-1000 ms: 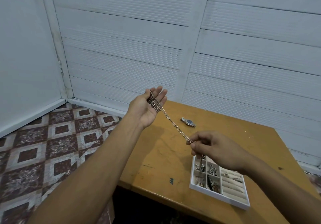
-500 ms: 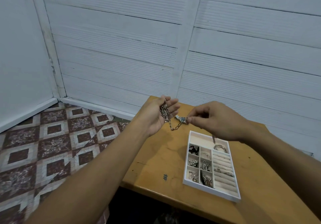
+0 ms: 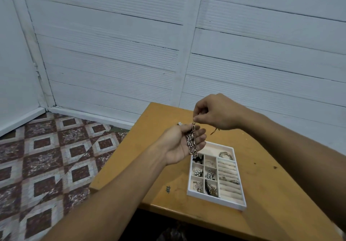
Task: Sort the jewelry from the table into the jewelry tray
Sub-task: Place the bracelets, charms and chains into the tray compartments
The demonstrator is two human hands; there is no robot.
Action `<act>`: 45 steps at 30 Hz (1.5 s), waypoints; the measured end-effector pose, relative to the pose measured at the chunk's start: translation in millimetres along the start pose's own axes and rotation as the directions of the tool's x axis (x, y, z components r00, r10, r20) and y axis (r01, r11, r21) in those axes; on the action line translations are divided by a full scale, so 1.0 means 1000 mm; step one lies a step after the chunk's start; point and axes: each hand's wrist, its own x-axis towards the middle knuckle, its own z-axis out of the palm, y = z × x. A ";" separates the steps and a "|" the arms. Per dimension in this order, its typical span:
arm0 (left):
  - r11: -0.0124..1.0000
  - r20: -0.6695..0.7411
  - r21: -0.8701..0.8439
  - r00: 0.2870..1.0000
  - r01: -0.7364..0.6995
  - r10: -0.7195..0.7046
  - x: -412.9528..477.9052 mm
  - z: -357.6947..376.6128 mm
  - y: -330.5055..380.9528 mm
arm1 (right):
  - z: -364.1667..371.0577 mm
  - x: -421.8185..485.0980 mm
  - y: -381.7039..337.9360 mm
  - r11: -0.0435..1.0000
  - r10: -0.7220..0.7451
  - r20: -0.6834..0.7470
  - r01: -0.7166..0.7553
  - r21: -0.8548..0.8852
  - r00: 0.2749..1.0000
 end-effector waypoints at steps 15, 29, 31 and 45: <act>0.995 0.058 0.091 0.998 -0.033 0.028 -0.001 0.003 -0.014 | 0.005 0.005 0.013 0.989 0.075 0.059 -0.082 0.124 0.995; 0.926 -0.248 0.020 0.895 -0.378 0.371 0.017 0.008 -0.003 | 0.017 -0.040 0.025 0.833 0.215 0.035 -0.202 0.516 0.976; 0.917 -0.293 0.068 0.870 -0.394 0.396 0.018 0.008 -0.006 | 0.024 -0.044 0.026 0.807 0.262 -0.035 -0.199 0.557 0.964; 0.867 -0.372 -0.318 0.891 -0.384 0.259 0.019 0.008 0.000 | 0.056 -0.069 0.004 0.700 0.293 -0.016 -0.204 0.684 0.956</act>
